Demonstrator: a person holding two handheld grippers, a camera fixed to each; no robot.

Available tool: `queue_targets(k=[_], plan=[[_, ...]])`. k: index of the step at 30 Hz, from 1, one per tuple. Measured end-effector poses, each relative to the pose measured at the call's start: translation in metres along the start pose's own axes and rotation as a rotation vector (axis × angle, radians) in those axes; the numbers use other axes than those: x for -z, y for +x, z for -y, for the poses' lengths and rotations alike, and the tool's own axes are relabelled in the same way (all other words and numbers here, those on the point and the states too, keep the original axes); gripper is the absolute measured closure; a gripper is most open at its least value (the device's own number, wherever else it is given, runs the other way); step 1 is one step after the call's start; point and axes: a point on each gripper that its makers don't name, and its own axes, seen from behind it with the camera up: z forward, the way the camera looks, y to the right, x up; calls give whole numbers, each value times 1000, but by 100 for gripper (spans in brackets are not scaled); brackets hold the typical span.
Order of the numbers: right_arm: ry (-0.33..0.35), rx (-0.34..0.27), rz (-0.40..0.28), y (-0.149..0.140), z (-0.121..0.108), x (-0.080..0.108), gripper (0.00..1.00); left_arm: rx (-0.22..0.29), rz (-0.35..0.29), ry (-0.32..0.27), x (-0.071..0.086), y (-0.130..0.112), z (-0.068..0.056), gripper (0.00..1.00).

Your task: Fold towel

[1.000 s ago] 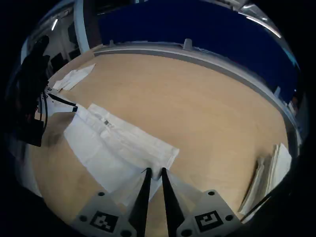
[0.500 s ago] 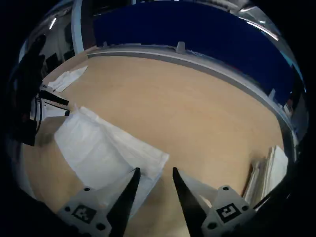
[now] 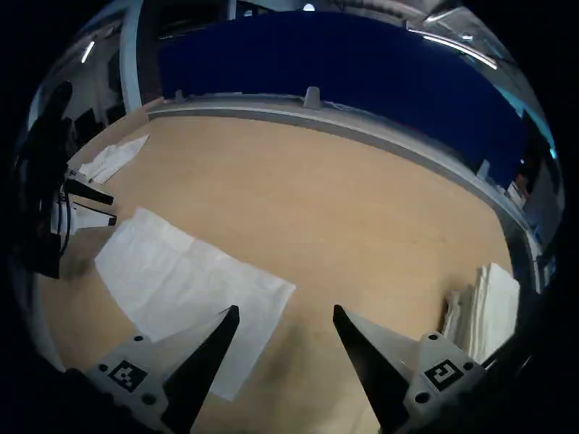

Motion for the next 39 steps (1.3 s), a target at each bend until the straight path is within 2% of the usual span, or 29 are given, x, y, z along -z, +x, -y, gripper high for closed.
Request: queue_targets(k=[6,18,24,30,39], plan=[[22,2,4,-6,10,9,0,10,-13,8,11,-1,2,12],[55,29,20,-24,34,38,0,40,-30,32,44,-20,5,12],[78,32,32,-30,38,42,0,57,-35,64,57,-32,14,12],[118,75,54,-40,47,45,0,101,-46,107,82,-52,24,11],[183,164,99,-56,62,47,0,189,-46,179,125,-99,39,11]])
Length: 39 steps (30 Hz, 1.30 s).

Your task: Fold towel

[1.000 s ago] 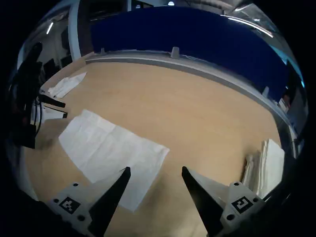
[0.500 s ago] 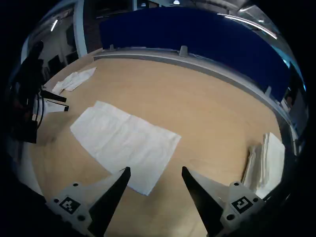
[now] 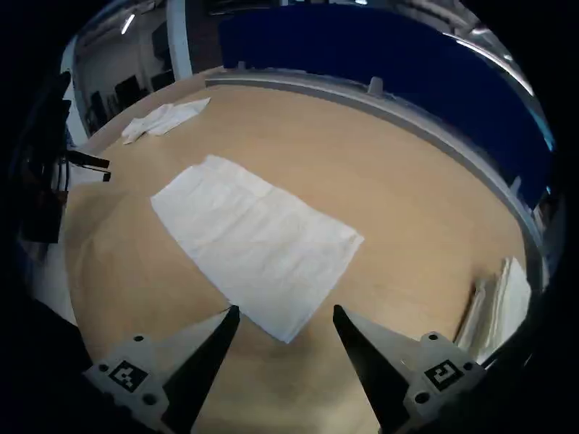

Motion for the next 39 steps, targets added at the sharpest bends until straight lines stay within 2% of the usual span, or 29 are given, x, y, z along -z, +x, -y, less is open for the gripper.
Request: queue_targets(k=[4,6,9,14,16,18,21,31,39], plan=[[12,27,18,-5,2,-2,1,29,8,19,12,-14,11,11],[15,36,25,-7,2,-4,4,40,10,28,17,-19,16,12],[24,41,34,-13,3,-8,15,51,10,37,26,-25,21,12],[43,35,62,-26,4,-15,47,60,10,53,38,-33,31,12],[41,33,70,-30,2,-17,53,63,10,59,42,-35,33,11],[38,34,76,-32,1,-18,54,66,11,64,45,-37,35,12],[43,43,84,-35,1,-19,58,75,11,67,49,-39,37,11],[45,78,95,-35,2,-20,88,79,14,67,52,-45,37,12],[50,88,83,-29,6,-19,92,78,14,60,51,-46,34,12]])
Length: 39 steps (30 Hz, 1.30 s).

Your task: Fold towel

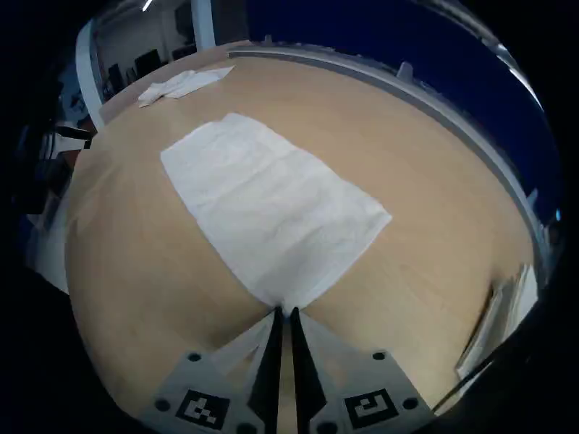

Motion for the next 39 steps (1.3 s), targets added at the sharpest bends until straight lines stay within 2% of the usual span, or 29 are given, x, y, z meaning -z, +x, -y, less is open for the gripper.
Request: queue_targets(k=[9,21,30,36,39], plan=[[-32,32,-59,44,-11,21,92,13,-8,-6,3,5,-1,11],[-39,161,-170,134,3,51,92,22,-36,-15,11,13,-2,11],[-31,208,-175,154,11,49,92,25,-46,-23,17,13,-3,11],[7,244,-191,175,30,41,92,22,-51,-23,22,14,-3,11],[36,269,-195,186,45,31,92,24,-55,-25,22,17,-3,12]])
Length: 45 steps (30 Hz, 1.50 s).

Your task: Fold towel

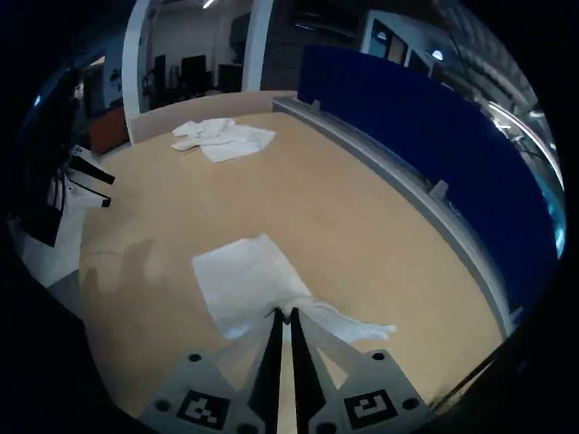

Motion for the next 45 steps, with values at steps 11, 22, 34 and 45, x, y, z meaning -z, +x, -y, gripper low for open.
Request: queue_targets(k=[11,22,34,45], plan=[[157,1,-1,20,72,-83,92,24,-14,7,3,6,0,12],[236,-124,58,-7,113,-137,92,59,-11,16,-2,-1,3,11],[234,-120,49,-7,110,-124,67,59,-18,18,-2,7,5,12],[194,-124,5,-6,98,-99,12,56,-23,15,-1,9,1,11]])
